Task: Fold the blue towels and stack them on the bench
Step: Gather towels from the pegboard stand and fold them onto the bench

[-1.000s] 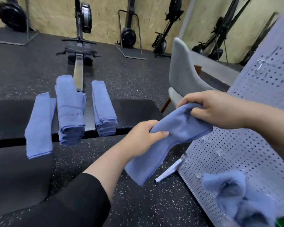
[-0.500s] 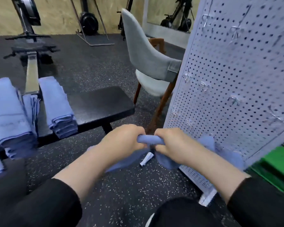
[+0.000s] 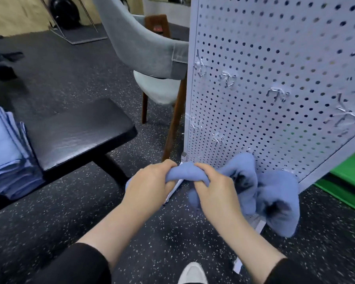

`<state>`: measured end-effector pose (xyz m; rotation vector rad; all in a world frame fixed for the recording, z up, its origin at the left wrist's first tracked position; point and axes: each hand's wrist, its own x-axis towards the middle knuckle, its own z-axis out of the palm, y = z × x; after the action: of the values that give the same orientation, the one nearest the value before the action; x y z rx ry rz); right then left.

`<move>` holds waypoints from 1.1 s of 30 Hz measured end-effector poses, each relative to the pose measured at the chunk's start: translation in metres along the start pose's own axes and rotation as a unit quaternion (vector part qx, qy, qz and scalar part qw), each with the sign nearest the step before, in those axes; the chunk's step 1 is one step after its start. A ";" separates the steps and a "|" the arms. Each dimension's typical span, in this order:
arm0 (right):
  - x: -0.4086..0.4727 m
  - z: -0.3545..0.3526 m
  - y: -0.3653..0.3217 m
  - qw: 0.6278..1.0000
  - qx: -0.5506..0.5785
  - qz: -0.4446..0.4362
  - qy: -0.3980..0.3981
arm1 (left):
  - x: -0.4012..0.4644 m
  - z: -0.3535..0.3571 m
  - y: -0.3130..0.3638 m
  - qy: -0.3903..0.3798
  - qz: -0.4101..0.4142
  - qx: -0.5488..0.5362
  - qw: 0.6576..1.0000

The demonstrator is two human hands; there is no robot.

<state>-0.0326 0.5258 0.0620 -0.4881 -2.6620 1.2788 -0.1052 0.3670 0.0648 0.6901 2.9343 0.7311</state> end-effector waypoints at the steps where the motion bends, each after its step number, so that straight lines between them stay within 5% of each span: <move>1: 0.003 0.001 0.003 1.000 0.016 0.013 0.018 | 0.006 0.004 0.002 0.003 -0.006 -0.028 1.000; 14: 0.050 0.003 0.002 0.939 0.216 0.108 0.243 | 0.071 0.043 0.031 0.063 -0.027 -0.218 0.974; 22: 0.035 -0.013 0.005 0.932 0.212 0.078 0.284 | 0.071 0.043 0.033 0.124 0.061 -0.251 0.958; 33: 0.077 0.006 0.023 0.938 0.182 0.075 0.284 | 0.114 0.063 0.029 0.040 0.010 -0.274 0.961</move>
<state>-0.1016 0.5622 0.0403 -0.8597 -1.8961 1.3692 -0.1866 0.4664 0.0293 0.6395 2.5828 1.5165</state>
